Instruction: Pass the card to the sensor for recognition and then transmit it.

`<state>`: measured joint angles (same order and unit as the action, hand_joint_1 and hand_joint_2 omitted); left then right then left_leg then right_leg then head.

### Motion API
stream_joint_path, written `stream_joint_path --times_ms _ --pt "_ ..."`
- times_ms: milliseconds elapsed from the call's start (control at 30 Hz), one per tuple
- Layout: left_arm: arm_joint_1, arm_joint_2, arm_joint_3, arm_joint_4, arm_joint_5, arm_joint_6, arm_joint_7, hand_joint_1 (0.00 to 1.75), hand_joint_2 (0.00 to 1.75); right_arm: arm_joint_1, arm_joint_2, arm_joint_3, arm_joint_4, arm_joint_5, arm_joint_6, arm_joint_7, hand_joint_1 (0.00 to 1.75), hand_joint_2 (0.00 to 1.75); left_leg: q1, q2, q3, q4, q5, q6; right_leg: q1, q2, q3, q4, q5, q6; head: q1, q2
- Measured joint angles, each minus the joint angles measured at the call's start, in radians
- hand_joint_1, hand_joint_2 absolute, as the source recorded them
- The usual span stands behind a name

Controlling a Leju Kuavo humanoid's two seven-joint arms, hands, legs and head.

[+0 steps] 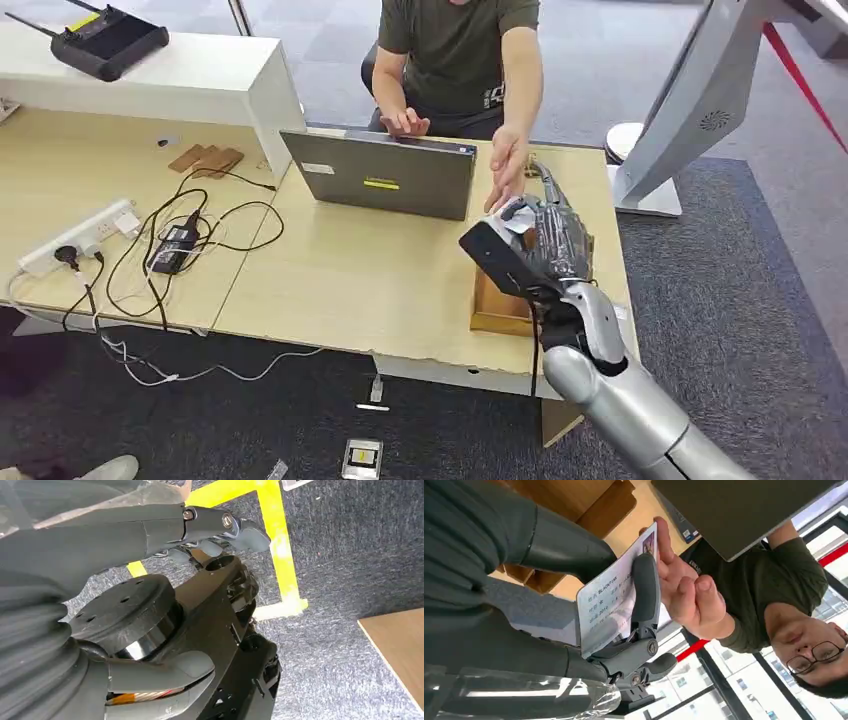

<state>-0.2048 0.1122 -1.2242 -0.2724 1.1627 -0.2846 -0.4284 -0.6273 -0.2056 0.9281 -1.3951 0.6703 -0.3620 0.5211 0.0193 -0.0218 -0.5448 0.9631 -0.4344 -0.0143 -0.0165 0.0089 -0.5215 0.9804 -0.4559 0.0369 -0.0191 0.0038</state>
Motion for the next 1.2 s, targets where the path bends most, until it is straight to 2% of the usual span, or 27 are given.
stream_joint_path --times_ms 133,167,200,233,267,533,733,867,933,1033,1200 --pt "0.000 0.000 0.000 0.000 0.000 0.000 0.000 0.00 1.75 -0.001 0.003 0.002 0.009 0.006 -0.002 0.007 1.75 1.75 0.000 0.000 0.000 0.000 0.000 0.000 0.000 0.000 0.000 0.000 0.000 0.000 0.000 0.000" --pt "0.000 0.000 0.000 0.000 0.000 0.000 0.000 0.00 1.75 -0.001 0.003 0.003 0.011 0.006 -0.002 0.008 0.66 1.75 0.000 0.000 0.000 0.000 0.000 0.000 0.000 0.000 0.000 0.000 0.000 0.000 0.000 0.000" --pt "0.000 0.000 0.000 0.000 0.001 0.000 0.000 0.00 1.75 -0.001 0.003 0.004 0.014 0.006 -0.002 0.010 0.26 1.75 0.000 0.000 0.000 0.000 0.000 0.000 0.000 0.000 0.000 0.000 0.000 0.000 0.000 0.000" --pt "0.000 0.000 0.000 0.000 0.002 0.000 0.000 0.00 1.75 -0.001 0.003 0.004 0.015 0.005 -0.001 0.011 0.26 1.75 0.000 0.000 0.000 0.000 0.000 0.000 0.000 0.000 0.000 0.000 0.000 0.000 0.000 0.000" --pt "0.000 0.000 0.000 0.000 0.002 0.000 0.000 0.00 1.75 -0.001 0.003 0.005 0.016 0.003 0.001 0.011 0.00 1.75 0.000 0.000 0.000 0.000 0.000 0.000 0.000 0.000 0.000 0.000 0.000 0.000 0.000 0.000" --pt "0.001 0.000 0.000 0.000 0.004 0.000 -0.007 0.00 1.75 -0.001 0.004 0.006 0.029 -0.004 0.009 0.021 0.00 1.75 0.000 0.000 0.000 0.000 0.000 0.000 0.000 0.000 0.000 0.000 0.000 0.000 0.000 0.000" --pt "0.012 0.000 0.000 0.000 0.015 0.003 -0.022 0.00 1.75 0.025 0.003 -0.003 0.012 -0.021 -0.085 -0.024 0.00 1.75 0.000 0.000 0.000 0.000 0.000 0.000 0.000 0.000 0.000 0.000 0.000 0.000 0.000 0.000" --pt "0.020 0.001 0.000 0.000 0.023 0.005 -0.032 0.00 1.75 0.068 -0.013 -0.004 -0.047 0.126 -0.084 -0.002 0.00 1.75 0.000 0.000 0.000 0.000 0.000 0.000 0.000 0.000 -0.001 0.000 0.000 0.000 0.000 0.000" --pt "0.028 0.006 0.001 0.001 0.030 0.005 -0.036 0.00 1.75 0.102 -0.030 -0.008 -0.096 0.224 -0.048 0.016 0.00 1.75 0.000 0.000 0.000 0.000 0.000 0.000 0.000 0.000 -0.001 0.000 0.000 0.000 0.000 0.000" --pt "0.038 0.016 0.002 0.002 0.035 0.005 -0.048 0.00 1.75 0.167 -0.055 -0.023 -0.160 0.285 -0.017 0.023 0.00 1.75 0.000 0.000 0.000 0.000 -0.001 0.000 0.000 0.000 -0.001 -0.001 -0.001 0.000 0.000 0.000" --pt "0.059 0.029 0.004 0.002 0.041 0.024 -0.076 0.00 1.75 0.317 -0.085 -0.056 -0.238 0.416 -0.030 0.009 0.00 1.75 0.000 0.000 0.000 0.000 -0.002 0.000 0.000 0.000 0.000 -0.001 -0.001 -0.001 0.000 0.000"
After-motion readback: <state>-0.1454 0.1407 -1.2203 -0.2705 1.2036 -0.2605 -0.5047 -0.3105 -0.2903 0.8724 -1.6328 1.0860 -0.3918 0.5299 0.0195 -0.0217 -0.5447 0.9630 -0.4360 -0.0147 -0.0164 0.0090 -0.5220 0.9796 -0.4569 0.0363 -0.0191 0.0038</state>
